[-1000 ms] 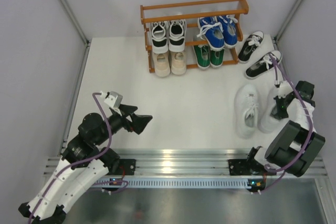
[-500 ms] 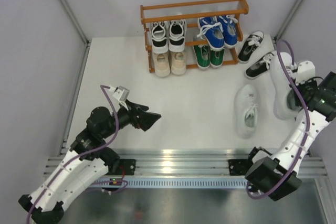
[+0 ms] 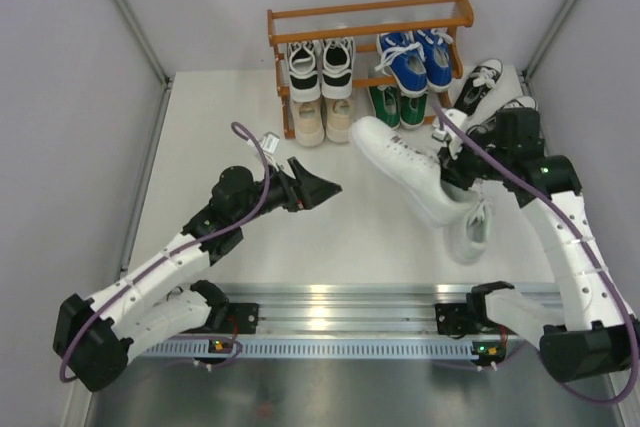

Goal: Place and organize the shoes onto the shoe shelf
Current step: Pick up the shoe at the center of the board.

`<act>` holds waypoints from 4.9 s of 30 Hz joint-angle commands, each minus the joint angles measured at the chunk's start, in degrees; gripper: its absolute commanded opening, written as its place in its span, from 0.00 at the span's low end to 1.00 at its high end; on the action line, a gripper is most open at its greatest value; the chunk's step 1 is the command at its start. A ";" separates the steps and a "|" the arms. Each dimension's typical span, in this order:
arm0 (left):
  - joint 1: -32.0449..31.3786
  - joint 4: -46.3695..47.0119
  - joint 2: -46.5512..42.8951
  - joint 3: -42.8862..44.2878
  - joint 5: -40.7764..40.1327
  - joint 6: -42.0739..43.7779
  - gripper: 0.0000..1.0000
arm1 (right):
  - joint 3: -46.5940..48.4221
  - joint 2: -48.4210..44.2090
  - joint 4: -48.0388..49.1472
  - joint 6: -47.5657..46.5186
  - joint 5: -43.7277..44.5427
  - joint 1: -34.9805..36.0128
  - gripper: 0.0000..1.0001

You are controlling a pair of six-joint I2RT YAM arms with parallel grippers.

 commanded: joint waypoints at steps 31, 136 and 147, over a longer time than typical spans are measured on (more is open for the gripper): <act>-5.17 21.79 15.77 6.37 -4.73 1.92 0.00 | -5.76 -1.28 10.50 1.81 -4.11 20.34 0.47; -15.72 24.51 -1.39 -3.91 -14.21 33.09 0.91 | -7.96 18.67 61.54 85.19 -33.99 -1.89 0.00; -15.63 10.99 2.45 4.51 -24.86 33.42 0.67 | -7.52 18.23 59.61 83.08 -33.28 -1.72 0.00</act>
